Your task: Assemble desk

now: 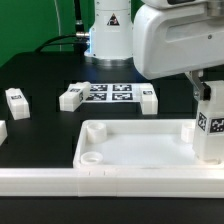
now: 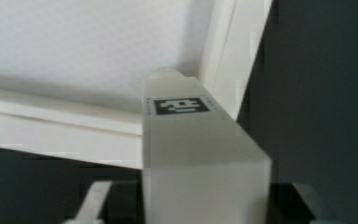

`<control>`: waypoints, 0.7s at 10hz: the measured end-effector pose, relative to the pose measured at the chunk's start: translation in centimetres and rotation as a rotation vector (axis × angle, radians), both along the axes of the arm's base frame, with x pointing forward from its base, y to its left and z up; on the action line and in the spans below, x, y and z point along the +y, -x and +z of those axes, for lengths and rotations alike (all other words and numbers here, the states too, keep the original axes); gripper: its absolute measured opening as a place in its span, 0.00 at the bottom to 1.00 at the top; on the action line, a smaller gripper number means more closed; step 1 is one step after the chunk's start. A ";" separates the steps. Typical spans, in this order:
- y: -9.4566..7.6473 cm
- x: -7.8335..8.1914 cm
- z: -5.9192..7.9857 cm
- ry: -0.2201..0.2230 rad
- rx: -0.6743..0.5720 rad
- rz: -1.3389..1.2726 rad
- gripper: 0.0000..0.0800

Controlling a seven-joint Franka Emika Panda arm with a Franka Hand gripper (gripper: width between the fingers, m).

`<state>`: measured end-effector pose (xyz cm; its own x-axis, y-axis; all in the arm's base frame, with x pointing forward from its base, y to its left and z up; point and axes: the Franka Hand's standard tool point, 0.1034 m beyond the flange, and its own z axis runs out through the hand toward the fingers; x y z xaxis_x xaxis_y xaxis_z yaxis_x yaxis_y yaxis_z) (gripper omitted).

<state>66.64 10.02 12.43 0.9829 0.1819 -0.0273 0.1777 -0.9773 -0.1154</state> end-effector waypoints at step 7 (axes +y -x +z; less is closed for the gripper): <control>-0.1 -0.2 -0.1 -0.011 0.029 -0.325 0.37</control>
Offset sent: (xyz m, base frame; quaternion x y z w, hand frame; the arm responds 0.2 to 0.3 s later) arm 0.0000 0.0000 0.0000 0.0000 0.0000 0.0000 1.0000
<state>66.74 9.78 12.37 0.9885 -0.1408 -0.0555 -0.1469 -0.9810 -0.1268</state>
